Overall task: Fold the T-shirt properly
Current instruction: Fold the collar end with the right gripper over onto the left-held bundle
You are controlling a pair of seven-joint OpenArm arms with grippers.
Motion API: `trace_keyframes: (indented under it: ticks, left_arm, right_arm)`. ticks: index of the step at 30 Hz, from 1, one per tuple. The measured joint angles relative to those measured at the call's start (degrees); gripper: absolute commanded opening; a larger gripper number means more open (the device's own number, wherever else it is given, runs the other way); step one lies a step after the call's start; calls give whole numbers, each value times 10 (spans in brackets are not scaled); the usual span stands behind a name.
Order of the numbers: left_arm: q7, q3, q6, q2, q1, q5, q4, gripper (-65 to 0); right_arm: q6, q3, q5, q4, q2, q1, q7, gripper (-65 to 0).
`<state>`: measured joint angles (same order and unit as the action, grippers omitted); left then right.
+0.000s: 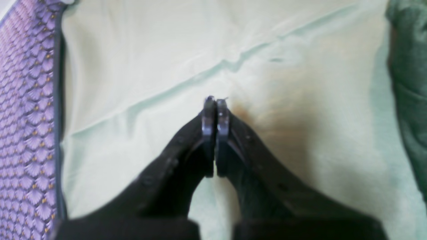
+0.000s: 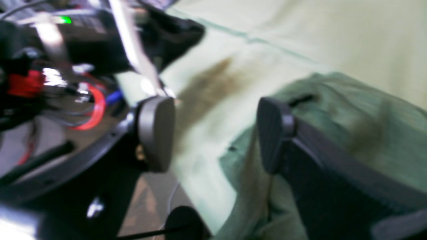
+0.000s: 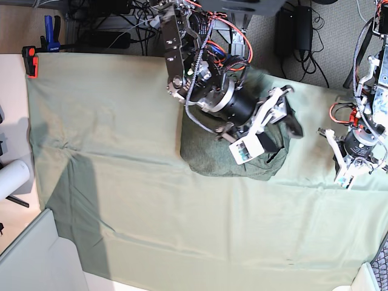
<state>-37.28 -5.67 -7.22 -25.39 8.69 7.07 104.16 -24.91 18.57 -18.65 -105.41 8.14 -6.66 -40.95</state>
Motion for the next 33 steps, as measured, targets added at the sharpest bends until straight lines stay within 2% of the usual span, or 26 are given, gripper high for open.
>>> trace_keyframes:
  ticks: [3,8,9,10,13,14,19,26,33]
  left_arm:
    - [-1,1,-22,0,0,4,0,-650]
    - [-17,2,-105,-1,22,45,47,-650]
    - [-17,2,-125,-1,35,57,66,-650]
    - [-17,1,-138,0,50,66,85,-650]
    - [-17,-10,-154,-2,89,80,126,-650]
    - [-15,-15,-153,-7,96,84,130,-650]
    - [-19,-77,-153,-23,111,82,130,-650]
    - [-5,-189,-155,-23,109,33,130,-650]
    - [10,-201,-131,-24,83,30,127,-650]
  right_arm:
    - [0,9,6,0,0,6,6,-265]
    - [0,-29,73,0,1,76,24,-272]
    - [0,-45,88,0,1,89,25,-304]
    - [0,-62,99,0,1,103,24,-367]
    - [0,-120,121,1,1,131,24,-637]
    - [0,-140,121,4,1,141,24,-650]
    - [0,-211,122,56,-5,173,32,-650]
    - [-2,-216,125,245,-51,247,56,-650]
    - [-2,-212,123,315,-54,273,58,-650]
